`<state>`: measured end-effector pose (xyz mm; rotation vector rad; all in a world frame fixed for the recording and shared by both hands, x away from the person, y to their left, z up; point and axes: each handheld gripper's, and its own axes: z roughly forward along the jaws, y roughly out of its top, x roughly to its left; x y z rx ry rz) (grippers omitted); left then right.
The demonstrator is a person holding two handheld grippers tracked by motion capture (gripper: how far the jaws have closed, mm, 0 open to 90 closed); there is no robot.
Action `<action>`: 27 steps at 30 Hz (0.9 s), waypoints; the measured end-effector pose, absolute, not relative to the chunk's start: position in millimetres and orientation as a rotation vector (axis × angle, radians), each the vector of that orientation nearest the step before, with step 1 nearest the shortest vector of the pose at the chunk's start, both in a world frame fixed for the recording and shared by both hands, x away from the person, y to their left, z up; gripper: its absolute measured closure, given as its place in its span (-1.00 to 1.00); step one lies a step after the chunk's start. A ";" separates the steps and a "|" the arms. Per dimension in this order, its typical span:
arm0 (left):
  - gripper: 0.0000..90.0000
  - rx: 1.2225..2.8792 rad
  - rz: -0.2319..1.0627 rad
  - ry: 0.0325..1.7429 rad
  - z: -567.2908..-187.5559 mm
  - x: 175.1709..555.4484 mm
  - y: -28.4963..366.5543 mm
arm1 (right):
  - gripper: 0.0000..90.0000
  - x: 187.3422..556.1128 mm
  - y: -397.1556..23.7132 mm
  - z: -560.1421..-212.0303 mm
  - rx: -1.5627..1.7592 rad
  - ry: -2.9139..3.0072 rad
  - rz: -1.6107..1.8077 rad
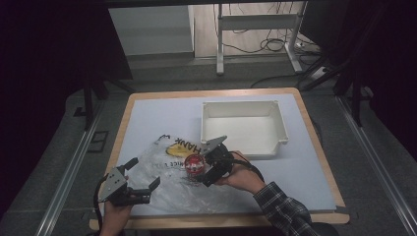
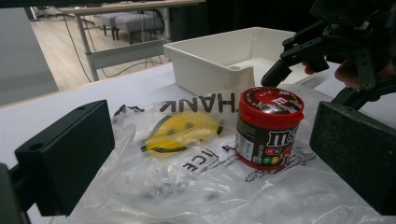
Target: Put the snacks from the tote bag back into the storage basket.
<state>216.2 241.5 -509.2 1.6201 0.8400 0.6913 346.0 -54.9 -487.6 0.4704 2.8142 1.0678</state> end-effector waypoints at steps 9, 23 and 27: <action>-1.00 1.625 0.693 0.839 -509.2 216.1 241.7 | -0.87 352.3 -39.5 -496.5 0.461 2.867 1.011; -1.00 1.629 0.696 0.837 -509.0 216.0 241.8 | -0.70 361.0 -14.2 -511.9 0.390 2.932 0.841; -1.00 1.628 0.697 0.836 -508.9 215.8 241.8 | -0.63 361.7 -8.9 -514.9 0.373 2.937 0.799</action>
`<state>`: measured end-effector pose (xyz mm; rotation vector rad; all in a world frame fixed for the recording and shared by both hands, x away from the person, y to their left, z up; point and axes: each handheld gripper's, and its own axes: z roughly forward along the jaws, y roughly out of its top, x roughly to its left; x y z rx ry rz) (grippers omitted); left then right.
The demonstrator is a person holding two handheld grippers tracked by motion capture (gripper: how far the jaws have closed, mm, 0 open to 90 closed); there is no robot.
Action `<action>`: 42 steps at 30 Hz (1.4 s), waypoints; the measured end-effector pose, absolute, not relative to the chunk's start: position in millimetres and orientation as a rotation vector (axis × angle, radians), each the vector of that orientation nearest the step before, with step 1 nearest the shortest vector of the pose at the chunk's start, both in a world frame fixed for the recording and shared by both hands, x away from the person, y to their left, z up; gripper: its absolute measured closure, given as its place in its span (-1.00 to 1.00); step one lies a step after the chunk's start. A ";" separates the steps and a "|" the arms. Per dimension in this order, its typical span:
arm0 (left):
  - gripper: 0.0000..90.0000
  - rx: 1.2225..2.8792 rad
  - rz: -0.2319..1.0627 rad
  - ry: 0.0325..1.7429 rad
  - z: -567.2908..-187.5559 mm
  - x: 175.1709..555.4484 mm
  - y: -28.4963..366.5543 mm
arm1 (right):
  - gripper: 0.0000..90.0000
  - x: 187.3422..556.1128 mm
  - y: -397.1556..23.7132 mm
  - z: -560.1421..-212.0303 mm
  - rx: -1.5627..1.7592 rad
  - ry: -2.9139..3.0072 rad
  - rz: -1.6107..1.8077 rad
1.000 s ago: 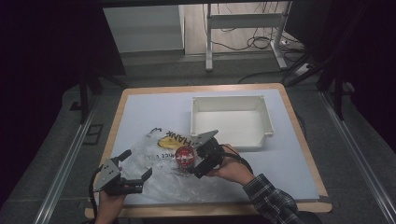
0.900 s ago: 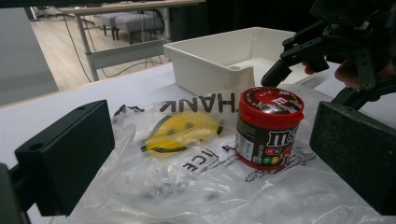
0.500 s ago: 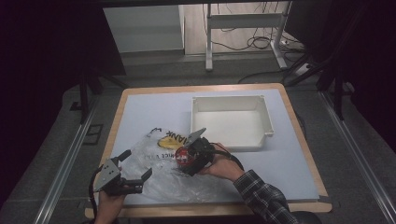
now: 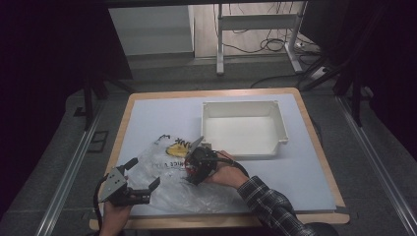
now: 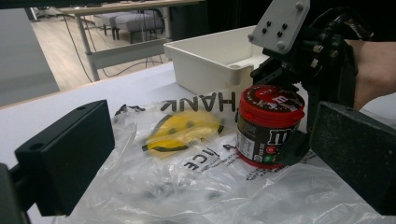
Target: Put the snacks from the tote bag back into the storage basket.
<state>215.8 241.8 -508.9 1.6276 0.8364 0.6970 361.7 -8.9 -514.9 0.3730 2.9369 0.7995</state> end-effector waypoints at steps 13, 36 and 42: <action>-1.00 1.629 0.699 0.835 -508.8 215.7 241.6 | -0.43 359.1 -7.9 -510.8 0.354 2.928 0.778; -1.00 1.627 0.704 0.835 -508.6 215.3 241.7 | -0.42 355.9 -24.1 -484.5 0.264 2.935 0.841; -1.00 1.627 0.704 0.835 -508.5 215.1 241.8 | -0.42 354.7 -28.7 -477.2 0.268 2.921 0.849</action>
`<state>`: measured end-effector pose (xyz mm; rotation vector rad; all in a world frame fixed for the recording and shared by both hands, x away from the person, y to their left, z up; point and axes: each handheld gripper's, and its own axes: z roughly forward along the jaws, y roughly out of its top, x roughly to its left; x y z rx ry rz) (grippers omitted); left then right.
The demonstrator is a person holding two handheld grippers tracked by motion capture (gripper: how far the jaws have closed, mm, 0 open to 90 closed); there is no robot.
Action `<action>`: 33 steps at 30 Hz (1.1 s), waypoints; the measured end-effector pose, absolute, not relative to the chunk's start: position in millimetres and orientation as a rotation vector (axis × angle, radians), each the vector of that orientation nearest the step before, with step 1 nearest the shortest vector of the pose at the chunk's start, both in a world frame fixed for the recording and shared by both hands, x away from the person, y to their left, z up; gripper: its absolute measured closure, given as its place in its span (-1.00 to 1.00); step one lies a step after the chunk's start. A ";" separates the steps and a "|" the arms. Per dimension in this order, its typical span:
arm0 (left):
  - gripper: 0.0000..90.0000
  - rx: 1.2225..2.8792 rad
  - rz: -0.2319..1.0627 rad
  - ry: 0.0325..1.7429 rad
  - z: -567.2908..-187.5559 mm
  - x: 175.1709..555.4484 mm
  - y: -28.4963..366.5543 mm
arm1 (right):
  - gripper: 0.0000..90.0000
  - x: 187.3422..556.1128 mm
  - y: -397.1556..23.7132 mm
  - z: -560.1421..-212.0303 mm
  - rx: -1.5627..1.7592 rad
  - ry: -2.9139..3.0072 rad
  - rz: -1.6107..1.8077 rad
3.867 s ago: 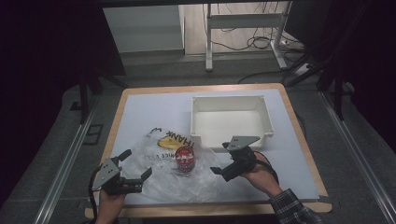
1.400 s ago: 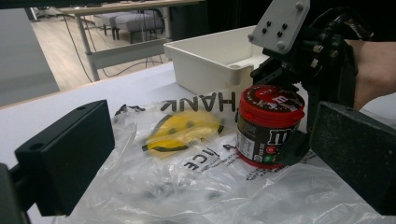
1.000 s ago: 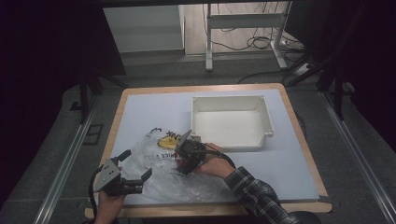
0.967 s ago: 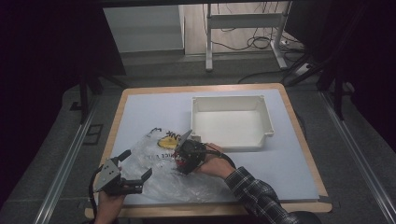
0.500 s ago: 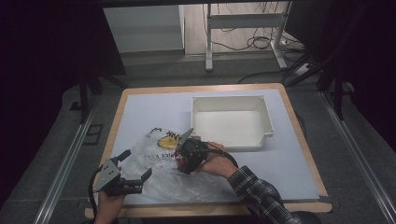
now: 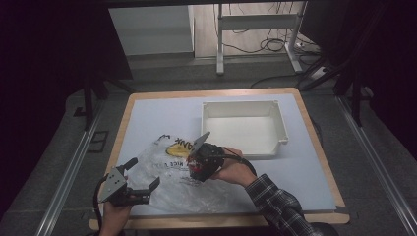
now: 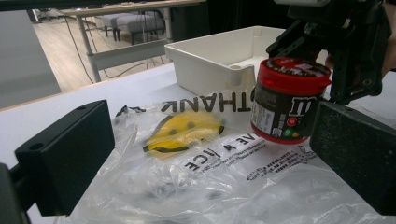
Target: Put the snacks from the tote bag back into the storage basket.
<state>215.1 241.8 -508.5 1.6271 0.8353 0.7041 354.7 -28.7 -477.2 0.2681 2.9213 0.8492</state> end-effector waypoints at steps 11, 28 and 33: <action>-1.00 1.625 0.707 0.834 -508.4 214.9 241.8 | -0.42 353.5 -41.1 -460.0 0.279 2.911 0.864; -1.00 1.627 0.711 0.834 -508.4 214.9 241.6 | -0.42 362.2 -69.0 -441.5 0.338 2.871 0.871; -1.00 1.631 0.712 0.828 -508.3 214.5 241.0 | -0.42 369.0 -80.0 -438.7 0.358 2.858 0.873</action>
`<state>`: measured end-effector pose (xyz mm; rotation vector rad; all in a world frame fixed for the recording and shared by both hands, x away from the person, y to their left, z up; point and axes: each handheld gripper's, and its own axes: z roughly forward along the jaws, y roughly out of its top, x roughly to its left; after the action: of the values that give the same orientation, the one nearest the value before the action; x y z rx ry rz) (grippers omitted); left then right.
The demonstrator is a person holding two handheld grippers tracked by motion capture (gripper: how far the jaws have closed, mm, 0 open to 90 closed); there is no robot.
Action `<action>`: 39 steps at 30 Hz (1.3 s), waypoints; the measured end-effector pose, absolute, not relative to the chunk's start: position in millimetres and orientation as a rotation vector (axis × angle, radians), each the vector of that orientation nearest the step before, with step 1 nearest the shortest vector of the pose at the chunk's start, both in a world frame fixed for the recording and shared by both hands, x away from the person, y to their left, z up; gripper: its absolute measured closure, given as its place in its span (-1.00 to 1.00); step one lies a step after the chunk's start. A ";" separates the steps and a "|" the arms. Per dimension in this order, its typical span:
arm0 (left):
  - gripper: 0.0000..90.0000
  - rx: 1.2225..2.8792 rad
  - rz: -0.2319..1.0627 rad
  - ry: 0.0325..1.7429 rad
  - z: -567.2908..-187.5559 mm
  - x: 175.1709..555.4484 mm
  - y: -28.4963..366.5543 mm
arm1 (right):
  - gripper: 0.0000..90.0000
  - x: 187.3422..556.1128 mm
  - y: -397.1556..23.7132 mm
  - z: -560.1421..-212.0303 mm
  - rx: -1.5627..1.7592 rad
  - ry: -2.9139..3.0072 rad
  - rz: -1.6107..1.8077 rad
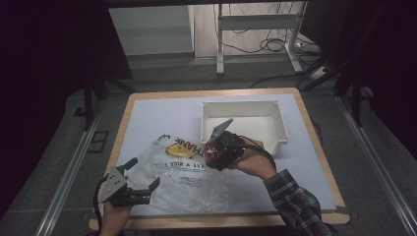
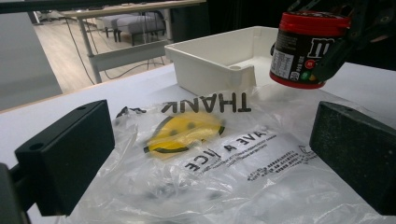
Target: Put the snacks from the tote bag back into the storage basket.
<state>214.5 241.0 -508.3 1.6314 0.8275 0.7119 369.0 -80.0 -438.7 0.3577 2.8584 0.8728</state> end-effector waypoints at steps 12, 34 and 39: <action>-1.00 1.632 0.717 0.824 -508.0 214.1 240.7 | -0.42 385.6 -97.2 -442.1 0.394 2.839 0.871; -1.00 1.637 0.719 0.828 -508.3 214.4 240.7 | -0.42 419.0 -116.4 -445.9 0.461 2.798 0.882; -1.00 1.634 0.719 0.829 -508.3 214.3 241.0 | -0.42 427.2 -114.3 -448.1 0.450 2.801 0.890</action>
<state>214.3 241.0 -508.3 1.6340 0.8294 0.7193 427.2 -114.3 -448.1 0.4497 2.8006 0.8901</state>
